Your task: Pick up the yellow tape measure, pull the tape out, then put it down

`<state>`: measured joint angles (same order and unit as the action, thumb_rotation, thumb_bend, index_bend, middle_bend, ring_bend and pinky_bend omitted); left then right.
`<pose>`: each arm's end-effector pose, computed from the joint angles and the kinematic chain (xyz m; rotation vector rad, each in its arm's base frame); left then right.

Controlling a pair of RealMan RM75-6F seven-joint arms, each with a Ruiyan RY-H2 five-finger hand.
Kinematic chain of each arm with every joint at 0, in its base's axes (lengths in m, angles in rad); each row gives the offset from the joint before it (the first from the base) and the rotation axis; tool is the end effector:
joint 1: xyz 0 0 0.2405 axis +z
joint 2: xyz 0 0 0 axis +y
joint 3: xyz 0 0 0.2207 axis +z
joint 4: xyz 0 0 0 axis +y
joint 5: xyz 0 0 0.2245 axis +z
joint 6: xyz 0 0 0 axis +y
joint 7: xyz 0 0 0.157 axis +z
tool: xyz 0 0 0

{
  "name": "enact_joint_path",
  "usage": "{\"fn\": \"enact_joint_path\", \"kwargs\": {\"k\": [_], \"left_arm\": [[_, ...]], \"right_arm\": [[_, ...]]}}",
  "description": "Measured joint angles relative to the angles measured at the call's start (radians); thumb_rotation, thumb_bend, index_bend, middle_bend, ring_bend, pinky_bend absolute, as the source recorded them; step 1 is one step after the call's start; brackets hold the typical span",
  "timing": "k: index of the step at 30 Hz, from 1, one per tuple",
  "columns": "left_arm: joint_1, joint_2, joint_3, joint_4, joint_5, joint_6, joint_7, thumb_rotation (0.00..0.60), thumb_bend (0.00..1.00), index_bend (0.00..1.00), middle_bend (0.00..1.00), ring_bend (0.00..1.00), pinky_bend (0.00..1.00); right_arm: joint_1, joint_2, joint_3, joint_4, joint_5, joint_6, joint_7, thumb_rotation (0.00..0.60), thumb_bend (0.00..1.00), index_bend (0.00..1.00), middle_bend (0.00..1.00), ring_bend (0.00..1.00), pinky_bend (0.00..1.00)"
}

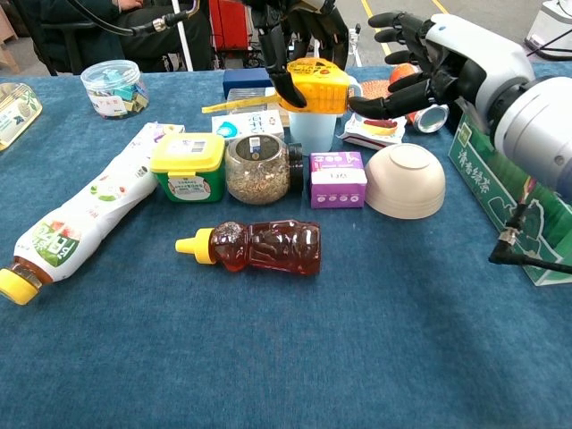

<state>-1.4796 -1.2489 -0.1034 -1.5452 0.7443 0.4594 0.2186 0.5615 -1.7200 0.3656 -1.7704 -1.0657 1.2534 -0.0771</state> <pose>0.0495 0.3858 -0.0092 -2.3568 -0.7859 -0.7571 -0.0526 -0.2964 -0.0094 1.2326 -1.5525 1.5291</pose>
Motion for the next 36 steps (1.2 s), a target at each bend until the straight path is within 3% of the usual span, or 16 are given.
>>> {"fn": "enact_joint_path", "kwargs": {"k": [20, 36], "left_arm": [[-0.050, -0.034, 0.049, 0.006, -0.117, 0.069, 0.046, 0.600, 0.30, 0.61, 0.48, 0.47, 0.48], [-0.064, -0.029, 0.067, -0.008, -0.145, 0.063, 0.052, 0.600, 0.30, 0.61, 0.48, 0.47, 0.49]], "right_arm": [[0.027, -0.053, 0.023, 0.027, 0.068, 0.011, -0.057, 0.600, 0.33, 0.00, 0.02, 0.07, 0.15], [0.042, -0.076, 0.046, 0.053, 0.105, 0.011, -0.072, 0.600, 0.33, 0.00, 0.02, 0.07, 0.15]]}}
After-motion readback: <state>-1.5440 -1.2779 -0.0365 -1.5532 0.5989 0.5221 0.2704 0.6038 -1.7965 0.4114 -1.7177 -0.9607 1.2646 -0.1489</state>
